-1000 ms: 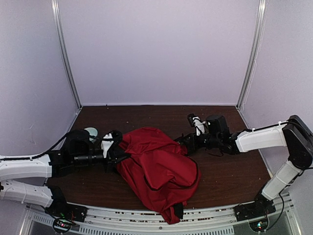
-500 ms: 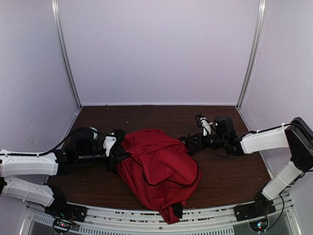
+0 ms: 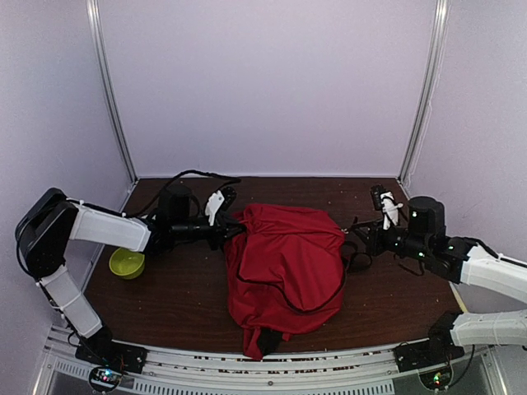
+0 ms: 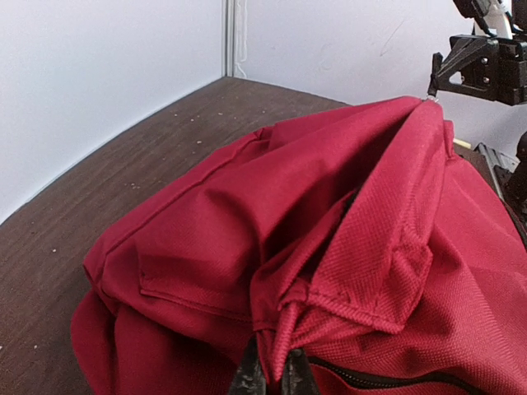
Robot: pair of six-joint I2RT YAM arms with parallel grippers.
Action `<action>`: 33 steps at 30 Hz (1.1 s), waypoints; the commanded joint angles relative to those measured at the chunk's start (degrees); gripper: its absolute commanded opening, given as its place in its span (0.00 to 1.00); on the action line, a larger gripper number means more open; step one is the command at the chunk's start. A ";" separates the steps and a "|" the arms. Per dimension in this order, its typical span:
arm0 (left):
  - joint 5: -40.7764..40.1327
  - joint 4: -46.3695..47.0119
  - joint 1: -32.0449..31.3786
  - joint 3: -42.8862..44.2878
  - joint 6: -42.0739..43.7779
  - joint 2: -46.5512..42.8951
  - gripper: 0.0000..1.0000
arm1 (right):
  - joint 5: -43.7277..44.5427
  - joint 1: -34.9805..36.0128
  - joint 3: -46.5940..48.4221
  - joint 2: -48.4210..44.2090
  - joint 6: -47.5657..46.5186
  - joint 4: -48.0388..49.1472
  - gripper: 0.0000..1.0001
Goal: Pack the student bag
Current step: Zip the lower front pocket of the student bag, then reset both arms
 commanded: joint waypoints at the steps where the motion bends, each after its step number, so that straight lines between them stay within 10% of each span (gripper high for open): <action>1: 3.40 15.44 1.54 -0.52 -4.20 0.64 0.00 | 5.84 -0.67 -1.09 -2.57 -1.50 -2.38 0.00; 5: 1.04 13.87 1.46 -3.19 -5.29 0.14 0.00 | 5.29 -2.03 1.70 3.41 -0.39 -5.62 0.16; 8: -4.71 5.34 1.54 -1.68 -4.85 -0.96 0.90 | 8.65 -3.73 4.62 5.27 2.85 -7.16 0.81; 9: -6.97 3.46 1.52 -1.49 -4.78 -1.70 0.97 | 10.25 -4.55 4.97 4.91 3.93 -7.03 0.98; 26: -33.68 -33.60 21.31 1.51 -7.58 -27.91 0.98 | 14.71 -31.86 6.56 2.80 9.68 1.33 1.00; 33: -49.10 -31.07 26.81 -8.49 -8.54 -35.23 0.98 | 19.39 -32.32 4.82 6.87 11.33 3.30 1.00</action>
